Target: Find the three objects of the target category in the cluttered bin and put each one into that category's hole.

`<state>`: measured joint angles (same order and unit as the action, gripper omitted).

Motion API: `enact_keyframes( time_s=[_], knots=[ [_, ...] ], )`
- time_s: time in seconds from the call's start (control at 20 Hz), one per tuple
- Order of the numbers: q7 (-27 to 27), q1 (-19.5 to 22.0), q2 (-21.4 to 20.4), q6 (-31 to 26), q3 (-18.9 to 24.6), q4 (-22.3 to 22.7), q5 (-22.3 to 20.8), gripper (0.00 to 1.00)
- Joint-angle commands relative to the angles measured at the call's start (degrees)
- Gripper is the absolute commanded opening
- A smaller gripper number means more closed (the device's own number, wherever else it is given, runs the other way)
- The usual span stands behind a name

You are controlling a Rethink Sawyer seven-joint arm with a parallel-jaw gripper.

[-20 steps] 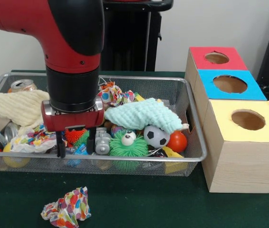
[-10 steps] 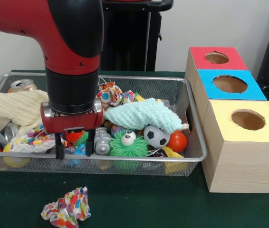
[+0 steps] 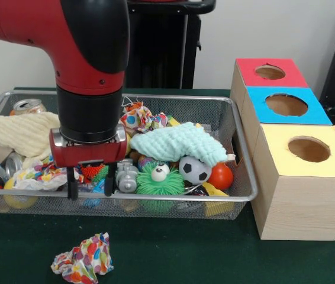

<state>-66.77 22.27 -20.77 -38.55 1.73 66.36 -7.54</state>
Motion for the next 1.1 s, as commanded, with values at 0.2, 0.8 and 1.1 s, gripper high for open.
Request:
enact_keyframes(
  time_s=[0.2, 0.8, 1.1],
  knots=[
    [-14.5, -1.4, -3.6, 0.8, -0.9, 5.8, 2.0, 1.00],
    [-13.1, -0.8, -5.9, 3.9, -0.7, 10.7, 1.2, 1.00],
    [-13.5, -0.9, -6.6, 5.3, -1.0, 12.5, 1.1, 1.00]
  ],
)
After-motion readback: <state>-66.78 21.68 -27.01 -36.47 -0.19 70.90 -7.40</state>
